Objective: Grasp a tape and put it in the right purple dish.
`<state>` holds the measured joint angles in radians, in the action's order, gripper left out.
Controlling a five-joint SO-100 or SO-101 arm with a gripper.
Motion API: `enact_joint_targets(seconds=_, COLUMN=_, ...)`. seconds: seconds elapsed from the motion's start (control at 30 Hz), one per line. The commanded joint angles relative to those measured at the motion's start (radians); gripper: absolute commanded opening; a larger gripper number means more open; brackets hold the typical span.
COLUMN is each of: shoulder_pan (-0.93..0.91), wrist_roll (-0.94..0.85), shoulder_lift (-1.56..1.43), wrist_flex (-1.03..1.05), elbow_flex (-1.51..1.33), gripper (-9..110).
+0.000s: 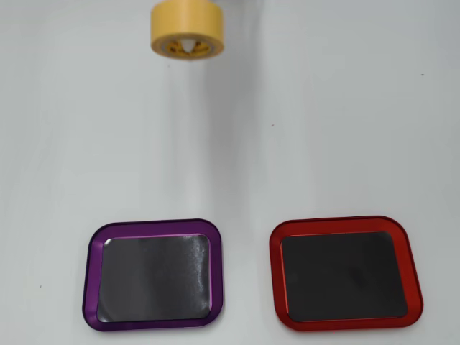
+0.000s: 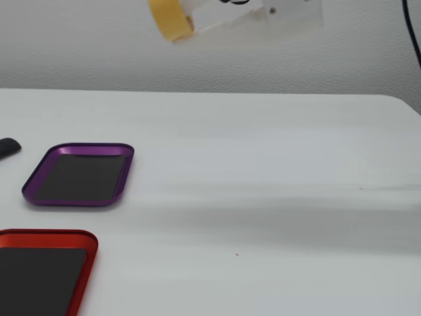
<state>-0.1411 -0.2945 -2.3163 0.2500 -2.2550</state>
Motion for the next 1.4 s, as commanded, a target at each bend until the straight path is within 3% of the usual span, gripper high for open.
enact_joint_targets(seconds=0.0, shoulder_pan=0.003, wrist_roll=-0.06, shoulder_lift=0.164, wrist_flex=-0.143, elbow_flex=0.018, gripper=-1)
enact_joint_targets(seconds=0.23, shoulder_pan=-0.009, wrist_roll=-0.064, shoulder_lift=0.606, wrist_flex=-0.175, elbow_flex=0.31, gripper=-1)
enact_joint_targets(seconds=0.47, shoulder_pan=-0.052, wrist_roll=-0.064, shoulder_lift=0.861, wrist_flex=-0.167, elbow_flex=0.511, gripper=-1)
enact_joint_targets(seconds=1.37, shoulder_pan=-0.103, wrist_roll=-0.066, shoulder_lift=0.884, wrist_flex=-0.046, elbow_flex=0.571, gripper=3)
